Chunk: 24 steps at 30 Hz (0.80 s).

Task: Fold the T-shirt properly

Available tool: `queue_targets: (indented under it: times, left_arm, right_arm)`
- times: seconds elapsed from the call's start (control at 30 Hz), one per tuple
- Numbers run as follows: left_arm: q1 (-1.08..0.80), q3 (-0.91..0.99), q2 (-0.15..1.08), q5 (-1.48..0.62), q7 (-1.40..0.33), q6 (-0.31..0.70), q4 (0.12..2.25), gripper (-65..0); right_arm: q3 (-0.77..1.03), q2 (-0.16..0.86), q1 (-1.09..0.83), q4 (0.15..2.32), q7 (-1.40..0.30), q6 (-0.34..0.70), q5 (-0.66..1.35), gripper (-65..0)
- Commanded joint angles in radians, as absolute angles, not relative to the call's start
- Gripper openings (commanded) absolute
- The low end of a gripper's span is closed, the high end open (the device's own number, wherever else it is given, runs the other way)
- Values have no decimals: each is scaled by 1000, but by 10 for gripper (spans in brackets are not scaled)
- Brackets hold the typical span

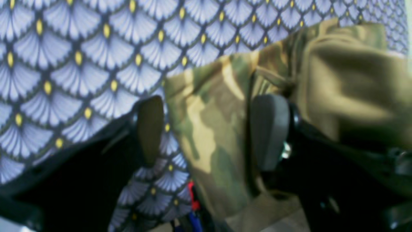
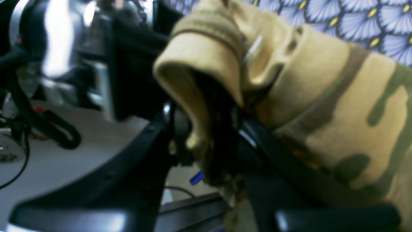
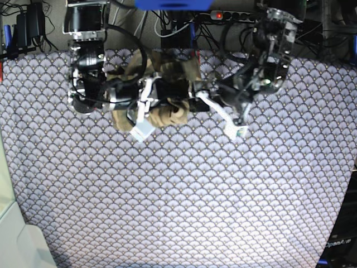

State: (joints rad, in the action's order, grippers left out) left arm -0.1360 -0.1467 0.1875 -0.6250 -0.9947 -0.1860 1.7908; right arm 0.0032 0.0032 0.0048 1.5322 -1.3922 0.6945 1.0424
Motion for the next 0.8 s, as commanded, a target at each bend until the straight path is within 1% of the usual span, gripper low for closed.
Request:
queue_targets:
  times: [0.0,0.13,0.3,0.5,0.77]
  left_arm:
    - [-134,-117,189,-633,-980,-179,1813,-229]
    - [-174,-19,189,-633,-980,-177,1813,-229]
    - [-214,73,189,-633,-980,-177,1813,-229]
    - [-239,157,200,-633,-980,-176,1813,-229]
    - [-243,208,237,-634,-980,-176,1813,-229]
  right_arm:
    - [2,1,19,1543,-1386,698,1067,-470]
    - [-1,1,19,1538,-1363,698,1067,-458]
    - [-50,1,19,1538,-1359,698,1067,-443]
    - [-59,1,16,1537,-1359,698,1067,-406]
    - [-211,1,30,1547,-1360,698,1067,-349]
